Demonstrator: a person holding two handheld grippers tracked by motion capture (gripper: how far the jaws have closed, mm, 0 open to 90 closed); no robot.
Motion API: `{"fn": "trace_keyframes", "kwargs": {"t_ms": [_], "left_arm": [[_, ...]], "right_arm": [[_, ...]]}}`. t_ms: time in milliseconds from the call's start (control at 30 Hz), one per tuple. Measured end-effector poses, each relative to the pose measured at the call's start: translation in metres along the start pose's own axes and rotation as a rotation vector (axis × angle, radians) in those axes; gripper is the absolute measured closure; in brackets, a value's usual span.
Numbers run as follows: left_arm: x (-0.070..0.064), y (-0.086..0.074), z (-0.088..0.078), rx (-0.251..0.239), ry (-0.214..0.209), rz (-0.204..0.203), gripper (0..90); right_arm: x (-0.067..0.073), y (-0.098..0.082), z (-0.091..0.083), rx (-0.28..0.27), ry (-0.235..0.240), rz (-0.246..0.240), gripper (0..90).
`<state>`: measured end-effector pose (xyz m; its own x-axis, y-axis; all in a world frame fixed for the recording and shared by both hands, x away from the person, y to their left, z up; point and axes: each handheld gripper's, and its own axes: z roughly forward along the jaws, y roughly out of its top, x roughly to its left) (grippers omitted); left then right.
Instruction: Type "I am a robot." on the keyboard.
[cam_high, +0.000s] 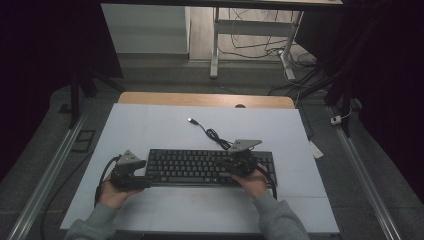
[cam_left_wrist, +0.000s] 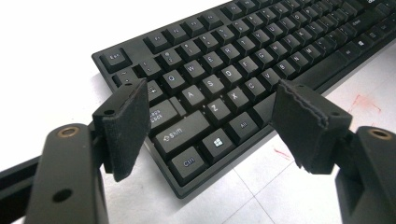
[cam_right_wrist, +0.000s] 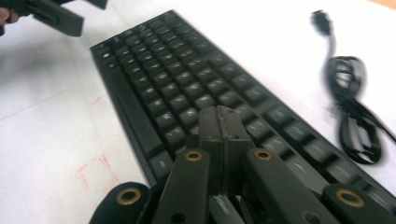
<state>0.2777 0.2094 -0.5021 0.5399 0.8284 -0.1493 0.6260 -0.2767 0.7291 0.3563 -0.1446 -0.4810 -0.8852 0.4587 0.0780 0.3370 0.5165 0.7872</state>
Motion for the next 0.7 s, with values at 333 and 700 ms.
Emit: {"fn": "trace_keyframes", "kwargs": {"t_ms": [333,700], "left_arm": [[0.000,0.000,0.000,0.002,0.000,0.003,27.9],[0.000,-0.001,0.002,0.012,0.000,0.005,27.0]], "right_arm": [[0.013,0.004,0.031,0.095,0.020,-0.058,90.0],[0.012,-0.005,0.032,0.137,0.020,-0.045,90.0]]}}
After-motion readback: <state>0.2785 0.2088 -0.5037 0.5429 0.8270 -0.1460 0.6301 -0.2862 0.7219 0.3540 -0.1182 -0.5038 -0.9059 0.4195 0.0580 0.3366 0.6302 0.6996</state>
